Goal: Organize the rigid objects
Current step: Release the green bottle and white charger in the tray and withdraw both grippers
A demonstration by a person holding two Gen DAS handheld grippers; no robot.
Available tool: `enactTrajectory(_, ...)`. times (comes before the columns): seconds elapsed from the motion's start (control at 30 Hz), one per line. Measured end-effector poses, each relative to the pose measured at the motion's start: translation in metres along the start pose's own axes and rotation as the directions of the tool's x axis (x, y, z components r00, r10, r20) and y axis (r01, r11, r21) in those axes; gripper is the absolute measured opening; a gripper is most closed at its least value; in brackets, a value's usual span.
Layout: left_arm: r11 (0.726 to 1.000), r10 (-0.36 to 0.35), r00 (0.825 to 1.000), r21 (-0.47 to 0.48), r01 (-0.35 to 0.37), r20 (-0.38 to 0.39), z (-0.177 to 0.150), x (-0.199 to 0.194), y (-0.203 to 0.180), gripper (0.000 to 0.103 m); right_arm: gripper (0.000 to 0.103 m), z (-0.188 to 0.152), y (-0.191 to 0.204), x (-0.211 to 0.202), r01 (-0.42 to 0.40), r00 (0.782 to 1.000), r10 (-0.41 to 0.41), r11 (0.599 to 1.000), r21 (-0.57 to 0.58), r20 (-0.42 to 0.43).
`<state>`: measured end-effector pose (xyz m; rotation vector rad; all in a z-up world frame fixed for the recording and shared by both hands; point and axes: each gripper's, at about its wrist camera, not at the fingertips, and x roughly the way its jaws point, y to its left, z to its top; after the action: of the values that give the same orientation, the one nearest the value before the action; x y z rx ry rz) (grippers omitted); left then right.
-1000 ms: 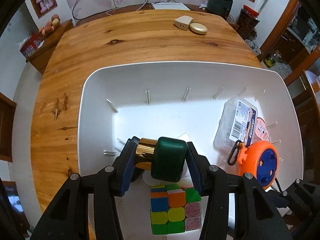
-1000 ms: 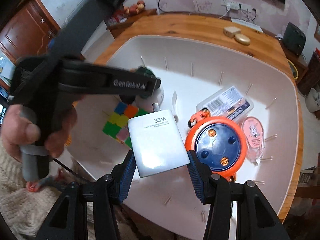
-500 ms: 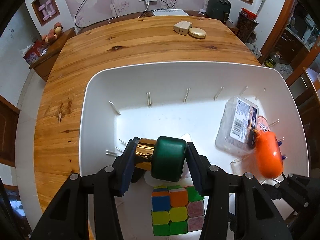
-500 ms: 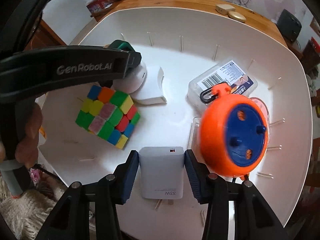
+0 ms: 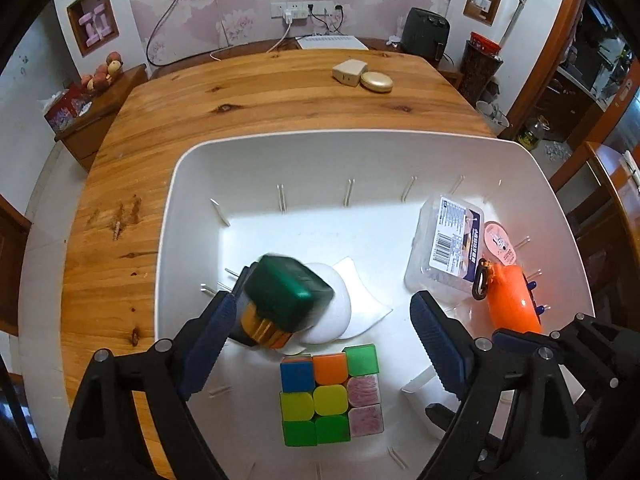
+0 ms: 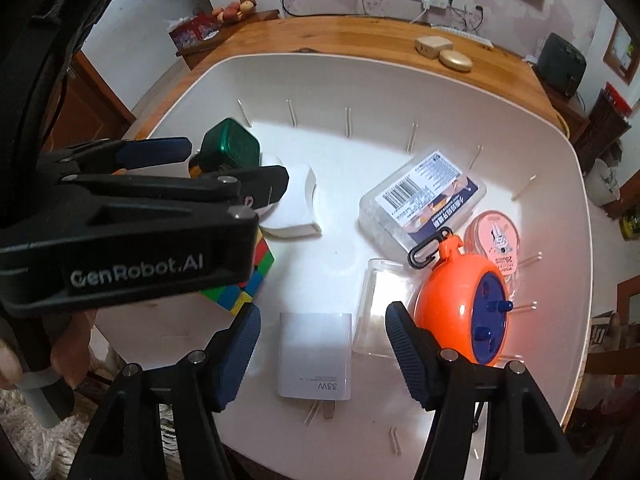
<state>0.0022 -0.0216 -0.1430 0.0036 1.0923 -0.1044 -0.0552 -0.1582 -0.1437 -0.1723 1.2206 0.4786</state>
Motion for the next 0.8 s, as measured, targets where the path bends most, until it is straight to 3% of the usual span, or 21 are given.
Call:
enactTrajectory(0.43, 0.999, 0.041, 0.997, -0.015, -0.04, 0.063, -0.002, -0.015, 0.002, 0.092, 0.066, -0.006, -0.003, -0.008, 0.013, 0.999, -0.014, 1.0, 0.017, 0.035)
enactTrajectory(0.8, 0.998, 0.065, 0.99, -0.018, -0.064, 0.122, 0.01, -0.035, 0.01, 0.092, 0.066, 0.003, -0.004, -0.041, 0.024, 0.991, -0.027, 0.999, 0.028, 0.13)
